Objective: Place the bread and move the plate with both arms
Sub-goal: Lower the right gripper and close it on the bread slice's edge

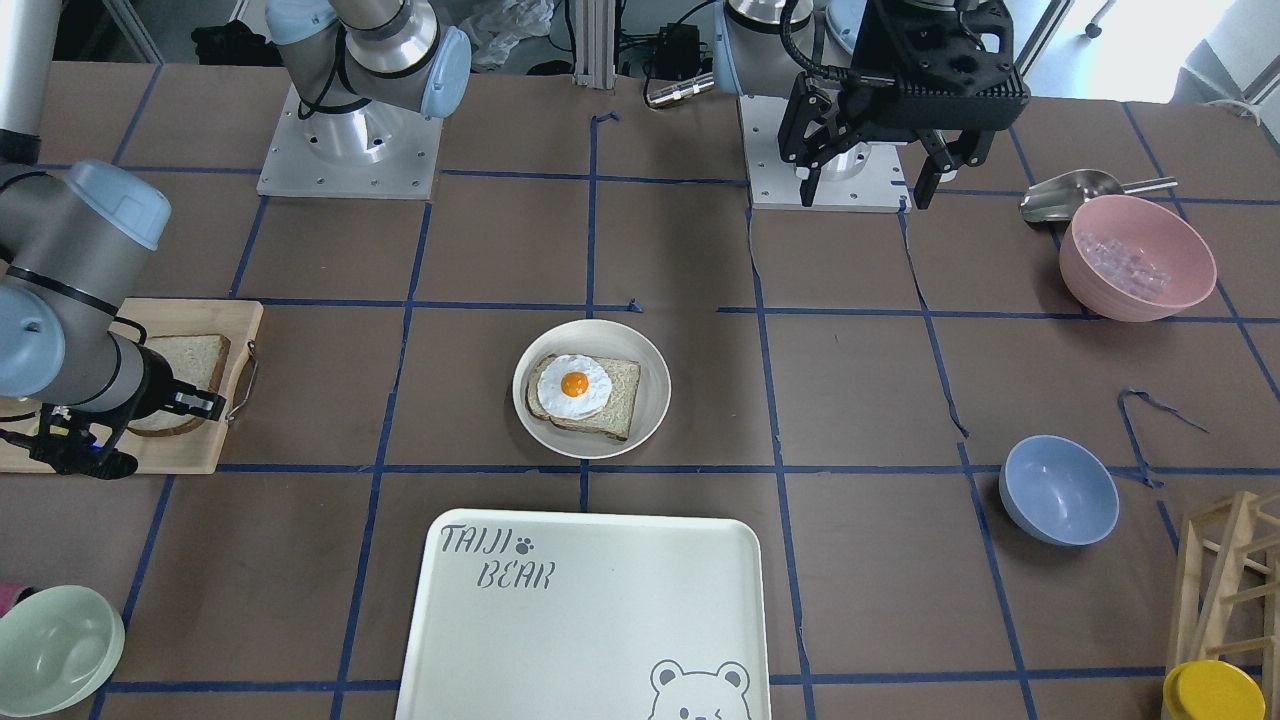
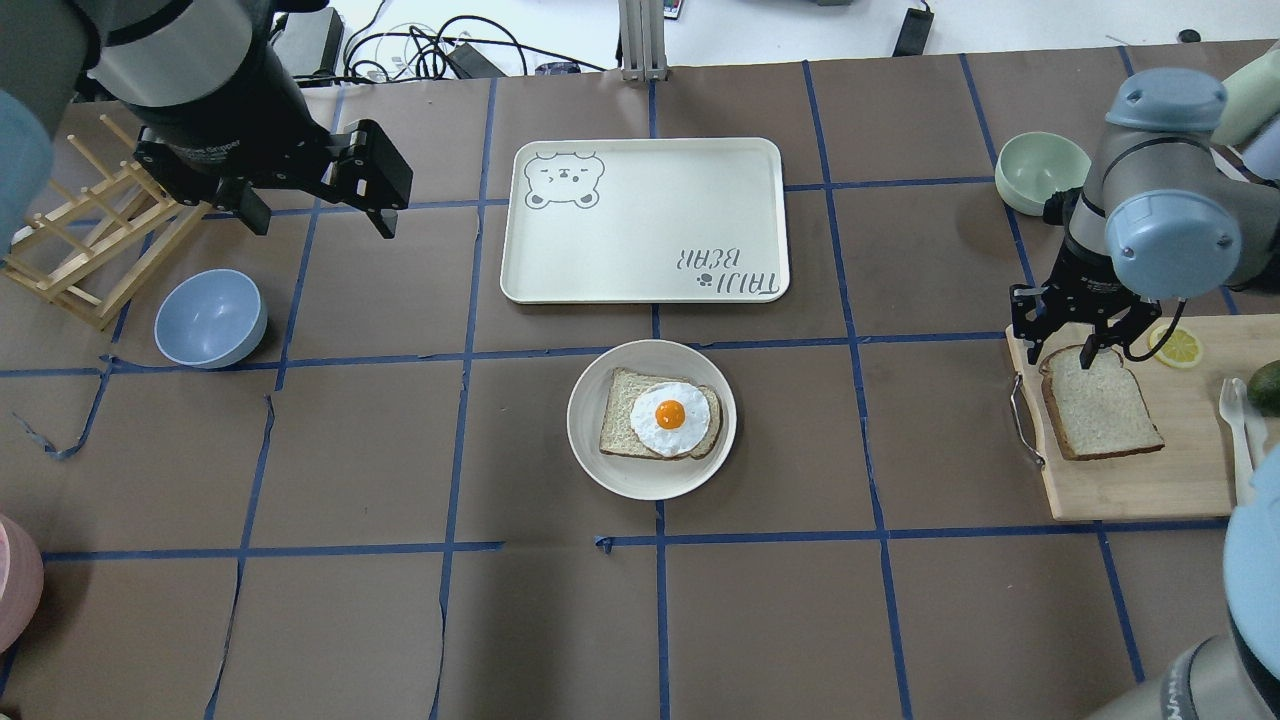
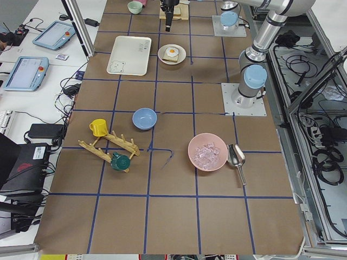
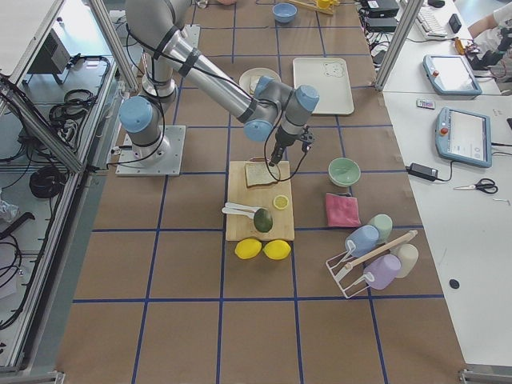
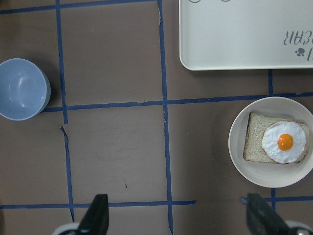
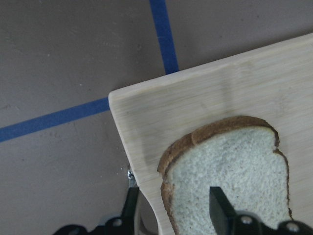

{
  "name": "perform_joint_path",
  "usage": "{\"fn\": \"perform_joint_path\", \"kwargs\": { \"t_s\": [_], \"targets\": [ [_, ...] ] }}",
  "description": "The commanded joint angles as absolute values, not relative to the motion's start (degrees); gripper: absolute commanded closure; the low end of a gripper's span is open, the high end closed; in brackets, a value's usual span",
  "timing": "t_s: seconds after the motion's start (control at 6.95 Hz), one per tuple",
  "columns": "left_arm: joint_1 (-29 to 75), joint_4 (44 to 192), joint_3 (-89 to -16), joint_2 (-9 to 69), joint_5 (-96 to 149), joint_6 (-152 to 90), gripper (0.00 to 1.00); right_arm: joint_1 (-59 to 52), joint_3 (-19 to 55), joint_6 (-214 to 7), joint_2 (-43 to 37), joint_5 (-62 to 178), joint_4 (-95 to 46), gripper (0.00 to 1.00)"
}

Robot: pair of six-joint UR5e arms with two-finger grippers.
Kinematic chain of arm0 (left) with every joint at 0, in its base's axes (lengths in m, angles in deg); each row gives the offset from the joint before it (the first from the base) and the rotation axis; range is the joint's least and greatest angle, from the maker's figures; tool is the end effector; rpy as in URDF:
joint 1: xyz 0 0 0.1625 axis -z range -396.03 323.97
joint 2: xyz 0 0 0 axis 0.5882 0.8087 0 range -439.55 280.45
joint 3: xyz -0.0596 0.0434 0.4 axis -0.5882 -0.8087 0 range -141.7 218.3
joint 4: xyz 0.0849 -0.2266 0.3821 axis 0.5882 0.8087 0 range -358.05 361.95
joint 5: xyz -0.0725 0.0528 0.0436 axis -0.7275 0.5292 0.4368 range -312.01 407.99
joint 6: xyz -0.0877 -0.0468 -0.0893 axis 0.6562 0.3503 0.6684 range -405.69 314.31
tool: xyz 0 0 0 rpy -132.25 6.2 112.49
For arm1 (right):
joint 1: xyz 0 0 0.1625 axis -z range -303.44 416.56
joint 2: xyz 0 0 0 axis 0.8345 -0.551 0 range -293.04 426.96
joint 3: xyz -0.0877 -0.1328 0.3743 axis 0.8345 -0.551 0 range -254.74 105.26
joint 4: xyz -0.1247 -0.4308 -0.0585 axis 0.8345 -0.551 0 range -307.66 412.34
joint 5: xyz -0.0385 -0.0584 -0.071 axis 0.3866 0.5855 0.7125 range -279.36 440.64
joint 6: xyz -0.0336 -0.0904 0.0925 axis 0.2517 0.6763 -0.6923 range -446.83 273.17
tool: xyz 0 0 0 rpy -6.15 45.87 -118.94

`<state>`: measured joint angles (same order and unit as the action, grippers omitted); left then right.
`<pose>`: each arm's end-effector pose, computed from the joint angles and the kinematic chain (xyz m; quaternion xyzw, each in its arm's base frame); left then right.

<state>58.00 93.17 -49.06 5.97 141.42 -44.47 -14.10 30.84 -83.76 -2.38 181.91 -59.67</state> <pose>-0.1608 -0.5000 0.4990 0.0229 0.9980 -0.0528 0.0275 -0.0831 -0.5606 0.1361 -0.1277 -0.9793 -0.1399 0.0716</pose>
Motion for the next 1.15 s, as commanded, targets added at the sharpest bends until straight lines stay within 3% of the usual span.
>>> {"fn": "perform_joint_path", "kwargs": {
  "t_s": [0.0, 0.72, 0.86, 1.01],
  "targets": [
    [57.9, 93.2, -49.1, 6.0, 141.3, -44.5, 0.00, -14.1, 30.9, -83.8, -1.7, 182.2, -59.7, 0.45],
    [57.9, 93.3, -49.1, 5.9, 141.4, -44.5, 0.00, -13.7, 31.6, -83.8, -0.5, 183.6, -59.7, 0.56],
    [57.9, 93.3, -49.1, 5.9, 141.4, -44.5, 0.00, -13.5, 31.6, -83.9, -0.1, 183.6, -59.6, 0.66],
    [57.9, 93.3, -49.1, 5.9, 141.4, -44.5, 0.00, -13.3, 31.6, -84.1, -0.1, 183.4, -59.5, 0.86]
  ]
}}
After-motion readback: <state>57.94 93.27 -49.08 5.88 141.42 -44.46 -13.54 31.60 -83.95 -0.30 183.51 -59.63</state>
